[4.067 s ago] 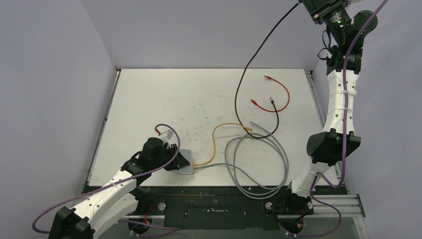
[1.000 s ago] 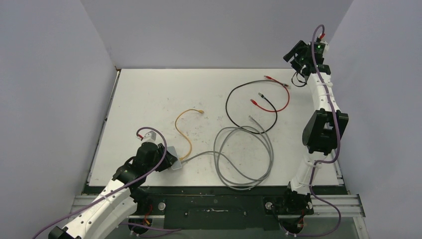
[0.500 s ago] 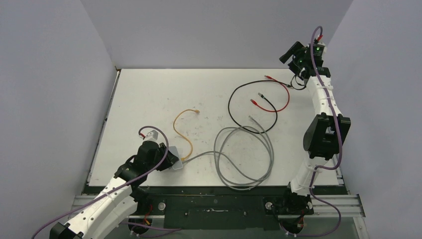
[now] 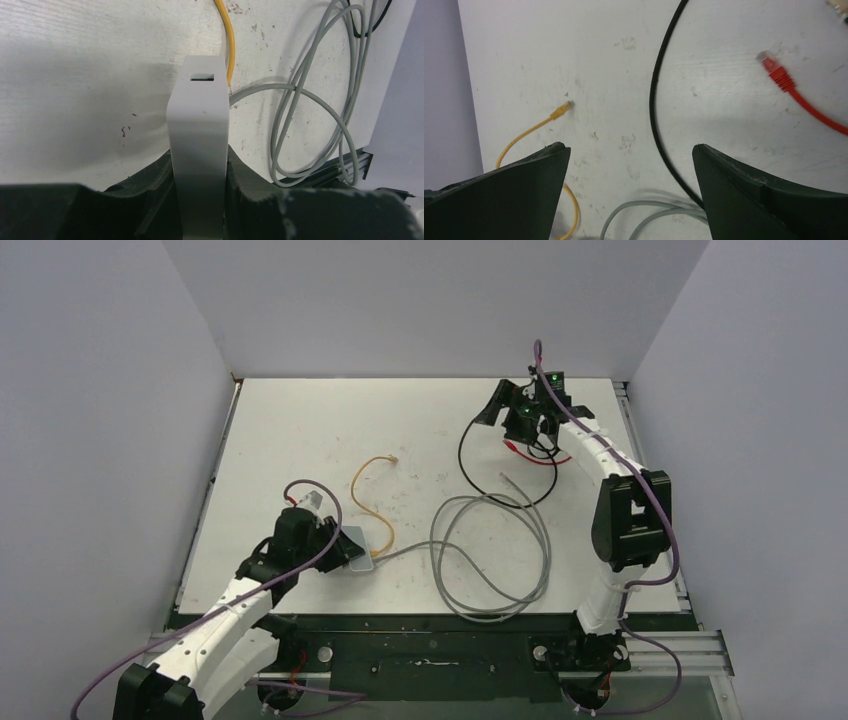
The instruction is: Pull the plug from the switch port
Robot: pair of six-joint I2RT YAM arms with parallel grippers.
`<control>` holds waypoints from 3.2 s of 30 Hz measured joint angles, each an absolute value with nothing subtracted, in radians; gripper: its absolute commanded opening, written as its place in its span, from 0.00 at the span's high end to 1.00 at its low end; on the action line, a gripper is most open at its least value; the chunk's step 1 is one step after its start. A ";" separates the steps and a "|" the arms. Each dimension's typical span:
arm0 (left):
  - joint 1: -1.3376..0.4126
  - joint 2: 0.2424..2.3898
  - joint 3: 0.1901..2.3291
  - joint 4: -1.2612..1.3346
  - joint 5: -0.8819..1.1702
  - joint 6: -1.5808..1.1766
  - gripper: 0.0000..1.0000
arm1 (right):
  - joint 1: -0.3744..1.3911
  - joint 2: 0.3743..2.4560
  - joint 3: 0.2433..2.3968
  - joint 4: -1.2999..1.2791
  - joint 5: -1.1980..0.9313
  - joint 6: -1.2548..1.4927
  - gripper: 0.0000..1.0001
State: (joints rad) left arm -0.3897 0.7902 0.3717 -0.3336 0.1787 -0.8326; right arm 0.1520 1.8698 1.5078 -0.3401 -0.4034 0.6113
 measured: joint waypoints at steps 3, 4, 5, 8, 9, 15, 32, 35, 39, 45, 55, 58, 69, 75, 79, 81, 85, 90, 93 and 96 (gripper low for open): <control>-0.335 0.819 0.373 -0.300 0.258 -0.821 1.00 | 0.180 1.837 1.455 -0.343 -0.452 0.605 0.00; -0.318 0.829 0.373 -0.286 0.285 -0.816 1.00 | 0.184 1.824 1.440 -0.341 -0.467 0.603 0.00; -0.302 0.838 0.374 -0.276 0.311 -0.808 1.00 | 0.188 1.808 1.423 -0.341 -0.485 0.599 0.00; -0.268 0.868 0.385 -0.258 0.379 -0.790 1.00 | 0.202 1.773 1.393 -0.342 -0.523 0.587 0.00; -0.259 0.882 0.396 -0.255 0.403 -0.779 1.00 | 0.207 1.763 1.386 -0.342 -0.536 0.585 0.00; -0.241 0.945 0.455 -0.221 0.517 -0.726 1.00 | 0.270 1.713 1.329 -0.318 -0.632 0.576 0.05; -0.220 0.964 0.482 -0.045 0.748 -0.704 1.00 | 0.428 1.695 1.235 -0.188 -0.923 0.527 0.08; -0.213 0.947 0.480 0.022 0.779 -0.735 1.00 | 0.434 1.687 1.220 -0.159 -0.964 0.528 0.08; -0.206 0.934 0.471 0.107 0.815 -0.778 1.00 | 0.440 1.686 1.213 -0.126 -1.011 0.528 0.08; -0.187 0.929 0.466 0.170 0.862 -0.813 1.00 | 0.459 1.679 1.211 -0.105 -1.063 0.528 0.08; -0.146 0.929 0.466 0.285 0.956 -0.876 1.00 | 0.494 1.655 1.210 -0.075 -1.119 0.540 0.05; -0.136 0.929 0.466 0.311 0.979 -0.890 1.00 | 0.502 1.655 1.210 -0.070 -1.134 0.546 0.03; -0.128 0.929 0.466 0.356 1.011 -0.925 1.00 | 0.569 1.655 1.210 -0.061 -1.186 0.559 0.10; -0.123 0.929 0.466 0.356 1.013 -0.933 1.00 | 0.619 1.655 1.210 -0.061 -1.200 0.559 0.19; -0.123 0.929 0.466 0.356 1.015 -0.934 1.00 | 0.638 1.655 1.210 -0.047 -1.202 0.567 0.22; -0.123 0.929 0.466 0.356 1.015 -0.935 1.00 | 0.638 1.655 1.210 -0.031 -1.202 0.576 0.25; -0.123 0.929 0.466 0.356 1.015 -0.936 1.00 | 0.643 1.655 1.210 -0.009 -1.202 0.590 0.29; -0.123 0.929 0.466 0.356 1.015 -0.935 1.00 | 0.645 1.655 1.210 0.001 -1.202 0.596 0.20; -0.123 0.929 0.466 0.356 1.015 -0.935 1.00 | 0.651 1.658 1.210 0.003 -1.202 0.598 0.17; -0.123 0.929 0.466 0.356 1.015 -0.936 1.00 | 0.657 1.665 1.210 0.006 -1.202 0.598 0.17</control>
State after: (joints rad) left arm -0.1226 0.9291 0.4664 0.3557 1.0153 -0.9356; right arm 0.6571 1.6646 1.2098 0.0059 -1.2022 0.5976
